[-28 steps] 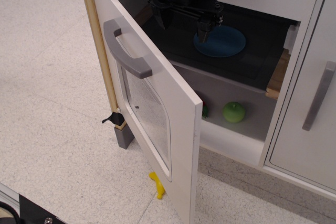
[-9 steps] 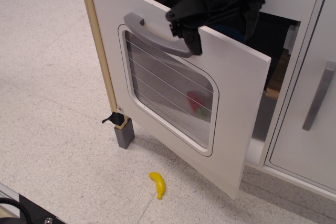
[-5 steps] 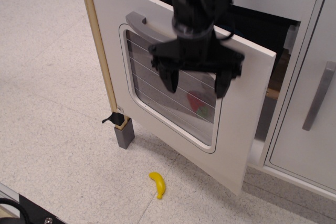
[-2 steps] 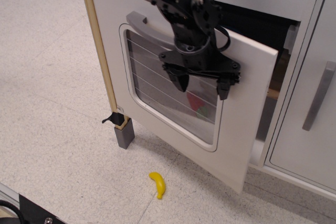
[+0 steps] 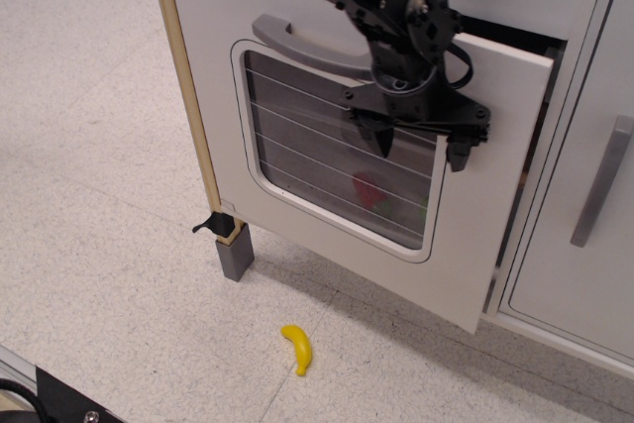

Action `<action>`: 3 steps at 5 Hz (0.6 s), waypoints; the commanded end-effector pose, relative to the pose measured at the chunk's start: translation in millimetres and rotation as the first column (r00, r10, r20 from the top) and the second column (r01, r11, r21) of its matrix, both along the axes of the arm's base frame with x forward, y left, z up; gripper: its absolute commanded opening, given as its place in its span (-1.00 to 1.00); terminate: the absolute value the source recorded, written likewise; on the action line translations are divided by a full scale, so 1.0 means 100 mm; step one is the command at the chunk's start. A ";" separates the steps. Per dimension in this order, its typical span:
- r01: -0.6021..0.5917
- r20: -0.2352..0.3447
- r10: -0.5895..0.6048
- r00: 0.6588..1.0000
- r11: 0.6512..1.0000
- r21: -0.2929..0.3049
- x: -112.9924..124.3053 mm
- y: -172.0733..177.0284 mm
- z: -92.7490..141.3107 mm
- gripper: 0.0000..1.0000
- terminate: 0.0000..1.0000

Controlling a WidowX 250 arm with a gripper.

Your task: Close oven

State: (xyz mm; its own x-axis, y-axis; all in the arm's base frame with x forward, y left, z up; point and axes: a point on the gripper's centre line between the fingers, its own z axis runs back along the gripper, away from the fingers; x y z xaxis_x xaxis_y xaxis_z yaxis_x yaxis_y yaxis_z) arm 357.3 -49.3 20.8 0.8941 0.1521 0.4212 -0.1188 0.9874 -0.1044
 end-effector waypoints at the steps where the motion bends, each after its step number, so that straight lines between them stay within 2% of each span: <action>1: 0.009 0.121 -0.012 0.993 1.000 0.021 0.26 -0.13 0.23 1.00 -1.00; 2: -0.013 0.108 0.013 0.994 1.000 0.004 0.32 -0.13 0.21 1.00 -1.00; 3: -0.011 0.120 0.012 0.993 1.000 -0.005 0.36 -0.15 0.20 1.00 -1.00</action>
